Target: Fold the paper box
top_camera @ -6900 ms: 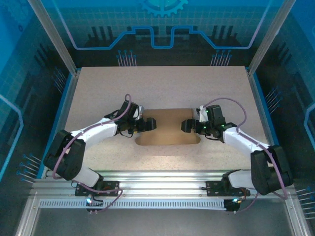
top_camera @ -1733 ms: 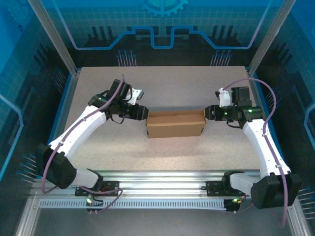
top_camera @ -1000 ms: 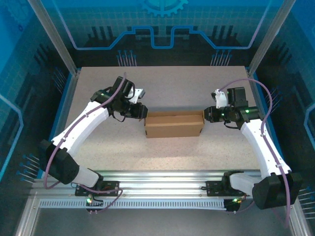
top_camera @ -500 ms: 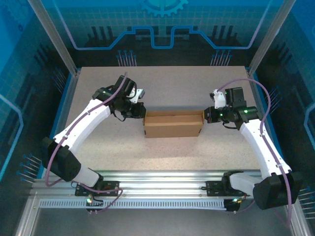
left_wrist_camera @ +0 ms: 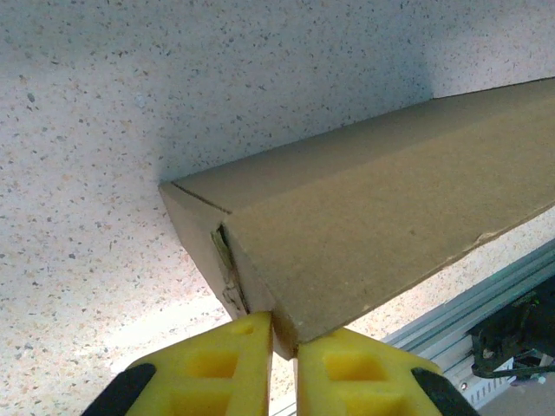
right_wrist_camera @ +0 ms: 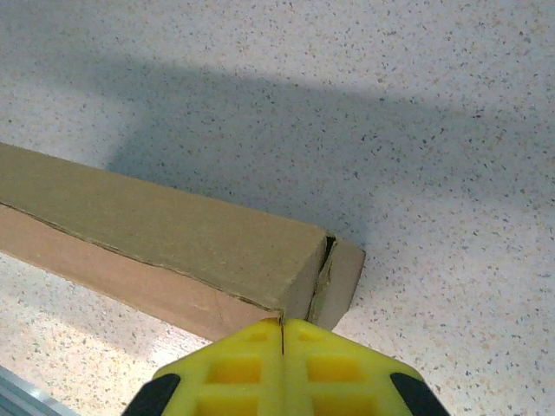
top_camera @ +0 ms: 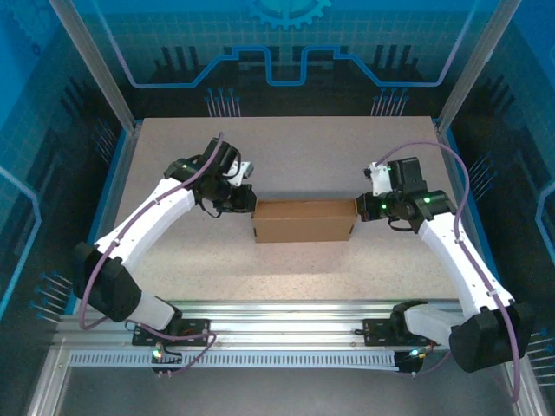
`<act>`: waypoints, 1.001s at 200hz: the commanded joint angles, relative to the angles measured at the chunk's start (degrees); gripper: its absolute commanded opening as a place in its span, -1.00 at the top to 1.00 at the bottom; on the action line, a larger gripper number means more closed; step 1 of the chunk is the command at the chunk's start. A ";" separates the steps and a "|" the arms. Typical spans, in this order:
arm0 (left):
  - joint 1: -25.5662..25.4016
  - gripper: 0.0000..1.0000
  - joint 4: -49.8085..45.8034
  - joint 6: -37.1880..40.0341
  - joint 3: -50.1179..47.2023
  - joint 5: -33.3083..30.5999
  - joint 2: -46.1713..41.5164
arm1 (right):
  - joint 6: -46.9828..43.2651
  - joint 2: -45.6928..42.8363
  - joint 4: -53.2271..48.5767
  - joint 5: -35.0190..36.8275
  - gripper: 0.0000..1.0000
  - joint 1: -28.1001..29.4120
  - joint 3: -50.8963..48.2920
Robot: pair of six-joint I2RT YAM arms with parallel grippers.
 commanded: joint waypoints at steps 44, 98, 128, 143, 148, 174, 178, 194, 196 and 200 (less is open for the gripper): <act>-0.40 0.68 2.67 -2.23 -6.24 0.75 -3.16 | 2.15 -2.55 -4.14 3.11 0.71 2.20 -0.70; -0.38 0.64 2.08 -2.56 -5.57 1.08 -3.23 | 3.29 -3.78 -8.69 -0.55 0.20 1.63 8.92; -0.40 0.61 2.09 -2.59 -5.38 1.30 -3.20 | 5.64 -1.91 -5.27 -5.59 0.39 1.58 10.44; -0.47 0.57 2.37 -2.88 -5.68 1.68 -3.50 | 7.00 -0.29 -3.11 -6.39 0.53 1.59 10.16; -0.49 0.57 2.48 -3.01 -5.77 1.79 -3.61 | 7.57 0.29 -1.83 -6.46 0.59 1.59 9.72; -0.49 0.48 2.33 -3.44 -5.72 2.05 -4.60 | 9.42 2.13 2.02 -6.98 0.74 1.70 7.03; -0.45 0.46 2.20 -3.54 -5.58 2.05 -4.77 | 9.65 2.14 2.62 -6.71 0.75 1.76 6.38; -0.47 0.33 1.20 -3.52 -5.24 2.13 -5.83 | 10.11 1.96 4.56 -5.52 0.81 1.65 3.49; -0.49 0.32 0.97 -3.48 -5.15 2.15 -6.00 | 10.12 1.92 4.83 -5.47 0.81 1.60 3.10; -0.37 0.28 0.55 -3.35 -5.06 2.21 -6.41 | 10.20 1.86 5.25 -5.34 0.82 1.55 2.38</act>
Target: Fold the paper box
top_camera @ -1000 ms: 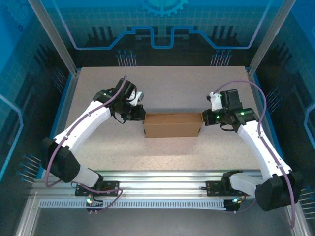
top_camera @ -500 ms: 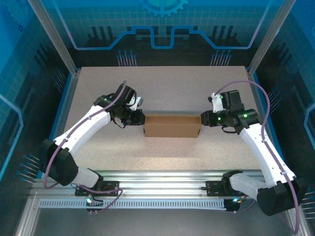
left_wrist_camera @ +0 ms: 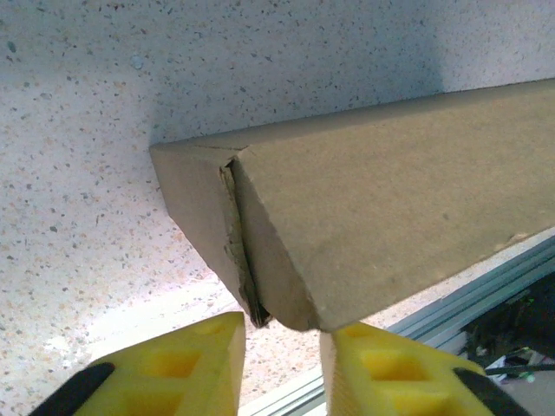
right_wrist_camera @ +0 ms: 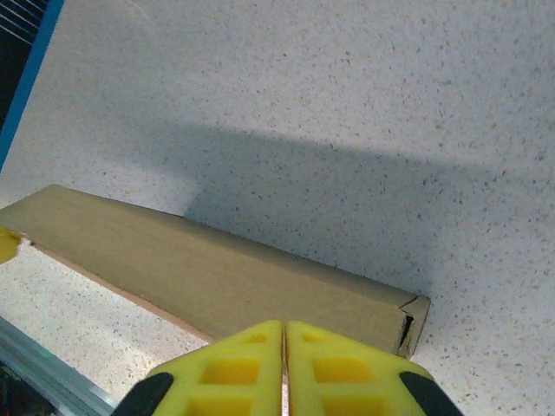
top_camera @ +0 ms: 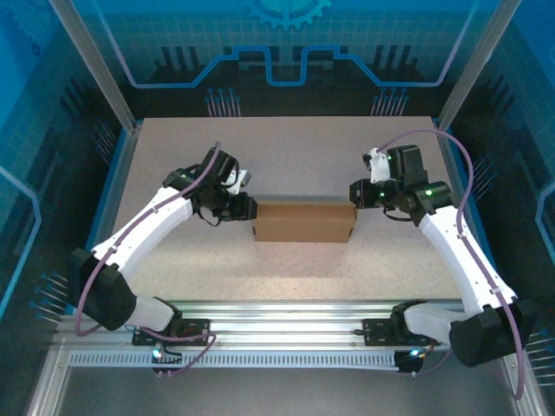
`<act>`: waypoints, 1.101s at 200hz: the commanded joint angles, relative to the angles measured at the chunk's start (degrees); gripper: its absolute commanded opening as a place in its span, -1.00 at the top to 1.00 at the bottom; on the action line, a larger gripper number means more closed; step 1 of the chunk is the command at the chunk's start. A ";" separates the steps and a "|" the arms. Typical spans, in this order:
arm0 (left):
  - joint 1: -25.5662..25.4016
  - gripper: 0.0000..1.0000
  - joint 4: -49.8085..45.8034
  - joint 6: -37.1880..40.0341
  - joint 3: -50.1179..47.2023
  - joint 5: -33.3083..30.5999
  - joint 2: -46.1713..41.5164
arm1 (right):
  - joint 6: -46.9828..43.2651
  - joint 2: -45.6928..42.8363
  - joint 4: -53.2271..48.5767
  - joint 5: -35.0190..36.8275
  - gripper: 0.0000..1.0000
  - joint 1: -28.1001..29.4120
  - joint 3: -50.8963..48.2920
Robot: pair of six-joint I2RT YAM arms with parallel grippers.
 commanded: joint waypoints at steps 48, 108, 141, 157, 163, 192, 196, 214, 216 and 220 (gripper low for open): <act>0.95 0.15 -4.55 0.10 3.30 5.57 -7.69 | 2.28 0.02 6.90 -1.23 0.86 -0.26 -9.44; 2.14 0.14 4.61 -1.20 6.27 14.41 -2.54 | 2.04 -1.75 7.10 -1.15 0.87 -0.34 -13.59; 2.10 0.14 7.78 0.21 5.08 14.21 0.39 | 1.95 -2.47 7.55 -1.17 0.88 -0.45 -15.22; 2.15 0.14 8.66 0.35 3.71 14.48 1.29 | 1.94 -2.30 7.91 -1.26 0.88 -0.45 -16.79; 2.08 0.14 8.74 0.65 3.10 14.10 1.52 | 1.95 -2.34 8.00 -1.37 0.88 -0.48 -17.05; 2.15 0.15 10.70 1.98 -0.39 12.35 1.69 | 1.84 -2.34 8.13 -1.13 0.88 -0.62 -17.80; 2.14 0.15 10.88 2.07 -0.82 12.51 1.86 | 1.86 -2.29 8.13 -1.19 0.89 -0.62 -17.95; 2.16 0.16 11.70 1.79 -2.76 13.28 2.38 | 1.95 -2.20 8.27 -0.93 0.89 -0.79 -18.31; 2.17 0.16 11.90 1.73 -3.06 13.35 2.37 | 1.99 -2.20 8.27 -0.94 0.89 -0.80 -18.30; 2.14 0.17 12.34 1.64 -3.57 13.55 2.29 | 2.08 -2.27 8.27 -0.86 0.89 -0.86 -18.44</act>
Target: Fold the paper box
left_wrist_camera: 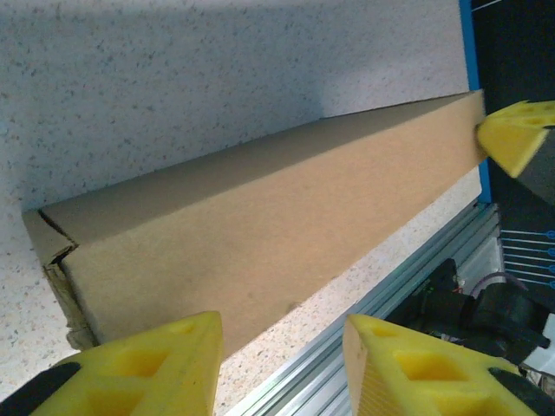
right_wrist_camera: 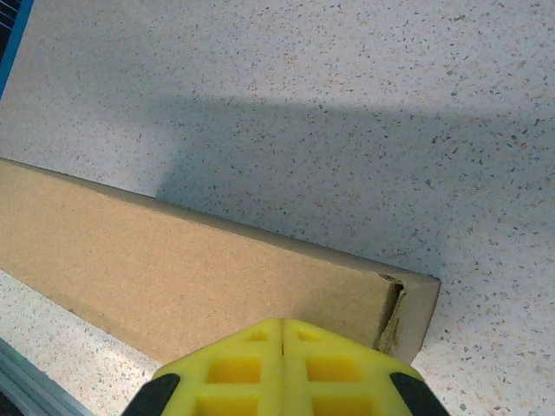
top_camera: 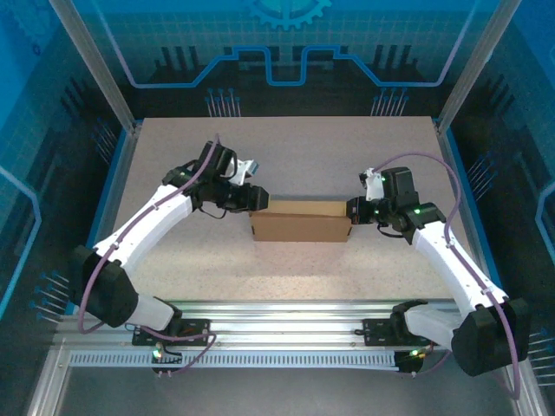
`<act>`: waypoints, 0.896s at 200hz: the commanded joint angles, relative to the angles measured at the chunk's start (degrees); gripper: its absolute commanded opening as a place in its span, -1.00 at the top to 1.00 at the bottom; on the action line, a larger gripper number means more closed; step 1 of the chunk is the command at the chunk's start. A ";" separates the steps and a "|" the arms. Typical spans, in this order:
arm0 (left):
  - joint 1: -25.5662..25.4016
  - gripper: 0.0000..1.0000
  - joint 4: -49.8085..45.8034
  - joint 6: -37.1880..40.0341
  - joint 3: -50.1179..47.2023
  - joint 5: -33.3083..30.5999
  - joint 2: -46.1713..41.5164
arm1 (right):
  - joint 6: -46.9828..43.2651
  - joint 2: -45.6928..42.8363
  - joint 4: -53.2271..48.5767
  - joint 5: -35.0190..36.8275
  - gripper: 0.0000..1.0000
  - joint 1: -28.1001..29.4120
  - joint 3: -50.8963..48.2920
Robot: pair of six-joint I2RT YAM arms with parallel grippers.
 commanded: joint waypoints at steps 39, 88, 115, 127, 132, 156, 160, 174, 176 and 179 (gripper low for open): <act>0.44 0.17 5.35 0.44 -7.79 0.18 -0.25 | 0.73 1.20 -4.09 0.67 0.90 -0.94 -3.79; 0.44 0.19 8.62 -1.07 -14.55 -3.44 -1.94 | 0.97 0.56 -4.17 1.95 0.92 -1.43 -6.65; 0.53 0.19 9.32 -2.26 -13.87 -2.56 -3.50 | 0.62 -0.93 -4.58 2.22 0.89 -1.43 -6.30; 0.50 0.15 9.04 -3.33 -11.83 -1.92 -4.33 | 0.23 -1.92 -5.28 1.75 0.78 -1.43 -4.11; 0.44 0.14 8.90 -3.67 -10.93 -1.70 -4.70 | 0.18 -2.27 -5.50 1.40 0.74 -1.39 -2.81; 0.45 0.02 8.33 -5.25 -6.49 -0.90 -6.07 | -0.04 -3.14 -6.71 -2.28 0.55 -1.39 3.79; 0.44 0.02 8.31 -5.48 -5.90 -0.74 -6.30 | -0.13 -3.18 -6.86 -2.94 0.51 -1.42 4.54; 0.45 -0.03 8.53 -6.23 -4.63 -0.51 -7.09 | -0.73 -3.10 -8.17 -4.40 0.40 -1.37 7.29; 0.44 -0.03 8.53 -6.26 -4.43 -0.46 -7.25 | -0.80 -3.10 -8.49 -4.42 0.39 -1.35 7.64; 0.48 -0.05 8.51 -6.35 -4.21 -0.57 -7.37 | -1.03 -3.03 -8.95 -4.38 0.37 -1.32 8.13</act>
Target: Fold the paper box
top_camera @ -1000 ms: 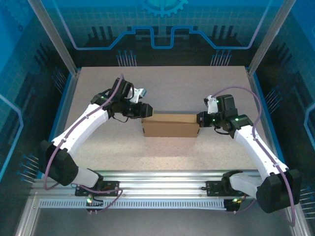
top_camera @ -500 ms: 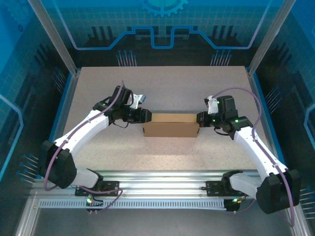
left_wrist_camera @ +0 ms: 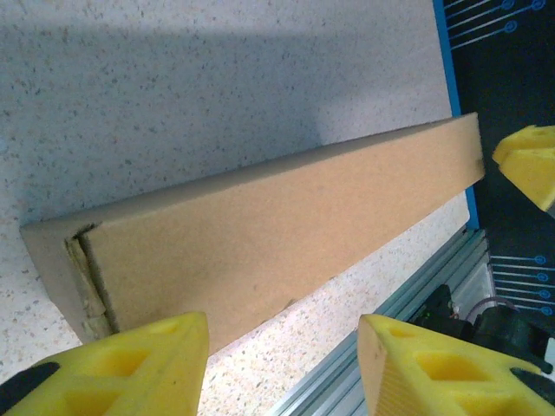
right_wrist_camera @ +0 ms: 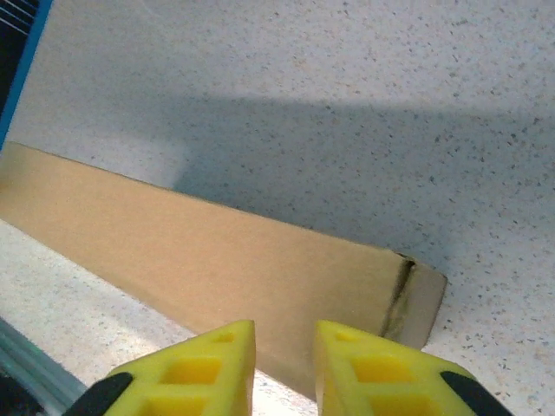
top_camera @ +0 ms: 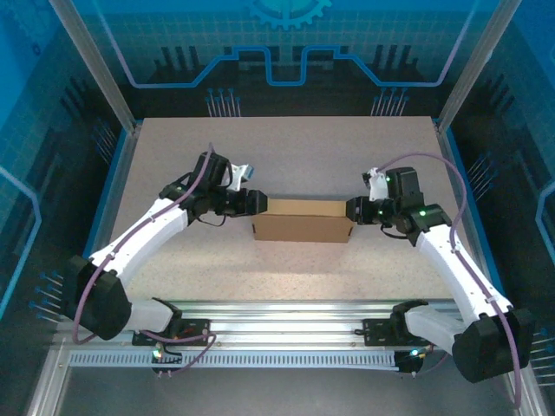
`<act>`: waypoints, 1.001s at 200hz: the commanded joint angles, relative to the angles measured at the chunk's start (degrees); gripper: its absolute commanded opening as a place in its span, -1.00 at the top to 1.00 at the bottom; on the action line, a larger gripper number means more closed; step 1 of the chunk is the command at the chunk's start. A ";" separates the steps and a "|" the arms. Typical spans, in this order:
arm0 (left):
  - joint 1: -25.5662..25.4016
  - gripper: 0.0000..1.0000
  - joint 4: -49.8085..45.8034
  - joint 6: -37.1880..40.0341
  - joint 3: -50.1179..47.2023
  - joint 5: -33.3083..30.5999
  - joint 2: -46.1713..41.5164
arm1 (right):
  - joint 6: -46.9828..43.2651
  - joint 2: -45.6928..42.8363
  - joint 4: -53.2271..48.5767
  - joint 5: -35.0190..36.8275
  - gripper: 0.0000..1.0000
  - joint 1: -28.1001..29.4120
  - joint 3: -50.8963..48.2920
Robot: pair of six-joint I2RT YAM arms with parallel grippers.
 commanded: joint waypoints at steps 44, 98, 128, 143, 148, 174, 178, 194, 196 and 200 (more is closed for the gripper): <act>0.20 -0.38 -6.66 -0.69 3.76 -8.05 -4.84 | -2.57 -0.91 -11.28 1.05 -0.19 -0.83 9.58; 1.42 -0.76 -9.78 -2.41 1.54 -10.66 -5.34 | -2.50 -0.56 -16.69 -0.35 -0.27 -6.05 8.86; 1.78 -0.48 -10.47 -3.15 1.10 -8.54 -3.34 | -2.85 -0.14 -17.38 -2.97 -0.06 -9.31 6.62; 1.78 -0.39 -11.39 -3.07 1.81 -7.19 -1.43 | -2.68 0.48 -16.45 -5.61 -0.04 -10.48 5.41; 1.78 -0.37 -11.61 -3.09 1.99 -6.86 -0.94 | -2.59 0.62 -15.97 -6.50 -0.04 -10.68 4.94; 1.89 -0.30 -11.88 -2.38 2.45 -6.92 1.02 | -1.99 1.36 -13.12 -9.75 -0.04 -10.86 2.88; 1.87 -0.30 -11.73 -2.22 2.42 -6.86 1.22 | -1.85 1.56 -12.76 -10.10 -0.03 -10.90 2.68; 1.87 -0.29 -11.60 -1.98 2.68 -6.72 2.16 | -1.81 2.30 -11.75 -11.30 0.02 -10.95 2.06; 1.87 -0.29 -11.61 -1.94 2.71 -6.81 2.27 | -1.82 2.40 -11.65 -11.32 0.02 -10.91 2.04; 1.87 -0.28 -11.72 -1.81 2.86 -6.98 2.53 | -1.77 2.63 -11.55 -11.33 0.03 -10.94 1.95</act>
